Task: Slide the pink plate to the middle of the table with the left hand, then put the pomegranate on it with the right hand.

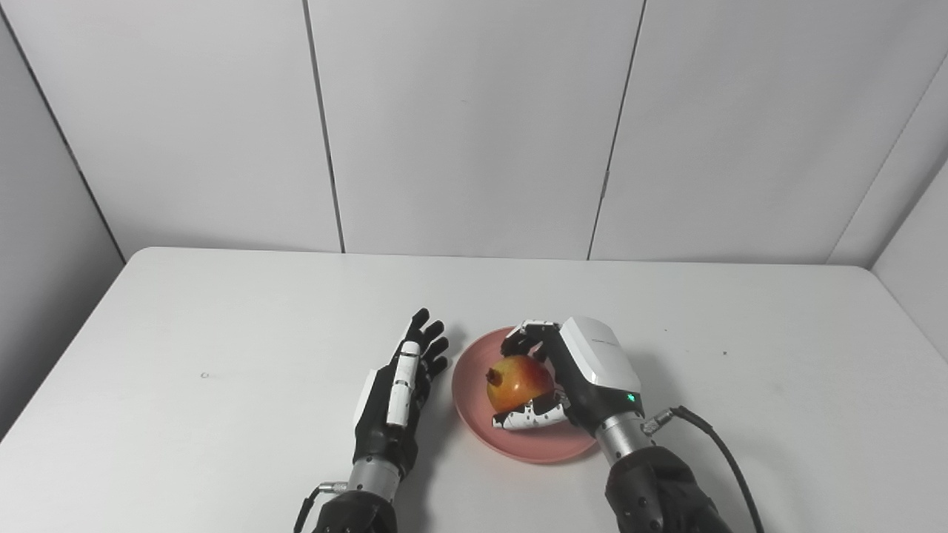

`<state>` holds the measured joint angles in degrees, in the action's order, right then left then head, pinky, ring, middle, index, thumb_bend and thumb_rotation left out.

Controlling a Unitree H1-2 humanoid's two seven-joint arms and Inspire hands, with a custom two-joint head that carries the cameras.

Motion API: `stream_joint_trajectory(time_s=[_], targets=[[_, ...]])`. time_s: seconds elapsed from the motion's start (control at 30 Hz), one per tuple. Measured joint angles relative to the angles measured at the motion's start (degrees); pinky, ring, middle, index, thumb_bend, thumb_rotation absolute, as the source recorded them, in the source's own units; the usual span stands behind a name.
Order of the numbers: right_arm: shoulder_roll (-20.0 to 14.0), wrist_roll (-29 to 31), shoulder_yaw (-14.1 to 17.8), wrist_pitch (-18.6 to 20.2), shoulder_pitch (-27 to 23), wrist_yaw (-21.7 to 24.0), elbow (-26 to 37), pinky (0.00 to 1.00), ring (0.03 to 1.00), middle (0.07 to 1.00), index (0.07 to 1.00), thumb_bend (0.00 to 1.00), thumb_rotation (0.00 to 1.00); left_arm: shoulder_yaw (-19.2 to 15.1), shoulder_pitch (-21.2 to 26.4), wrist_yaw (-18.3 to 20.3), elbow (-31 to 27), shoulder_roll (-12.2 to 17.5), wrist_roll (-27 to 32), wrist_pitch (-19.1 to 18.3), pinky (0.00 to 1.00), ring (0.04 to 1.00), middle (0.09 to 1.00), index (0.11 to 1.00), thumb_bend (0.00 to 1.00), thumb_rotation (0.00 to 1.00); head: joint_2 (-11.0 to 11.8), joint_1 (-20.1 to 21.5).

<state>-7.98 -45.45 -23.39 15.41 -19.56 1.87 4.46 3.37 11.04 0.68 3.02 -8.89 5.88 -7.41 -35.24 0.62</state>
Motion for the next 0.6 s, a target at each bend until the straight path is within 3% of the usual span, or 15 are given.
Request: stream_joint_trajectory(time_s=[0.4, 0.5, 0.6], targets=[[-0.67, -0.81, -0.40, -0.93, 0.43, -0.18, -0.28, 0.18, 0.277, 0.476, 0.488, 0.53, 0.00, 0.01, 0.00, 0.16, -0.14, 0.01, 0.04, -0.41, 0.92, 0.922, 0.935, 0.935, 0.41, 1.00, -0.44, 0.26], [-0.65, -0.70, -0.11, -0.95, 0.62, -0.17, -0.22, 0.22, 0.318, 0.450, 0.512, 0.53, 0.00, 0.01, 0.00, 0.21, -0.14, 0.01, 0.04, -0.41, 0.92, 0.919, 0.932, 0.933, 0.41, 1.00, -0.53, 0.26], [-0.64, -0.68, 0.39, -0.95, 0.98, -0.17, -0.01, 0.31, 0.413, 0.452, 0.530, 0.52, 0.00, 0.02, 0.00, 0.21, -0.14, 0.02, 0.03, -0.44, 0.92, 0.921, 0.934, 0.936, 0.42, 1.00, -0.70, 0.44]])
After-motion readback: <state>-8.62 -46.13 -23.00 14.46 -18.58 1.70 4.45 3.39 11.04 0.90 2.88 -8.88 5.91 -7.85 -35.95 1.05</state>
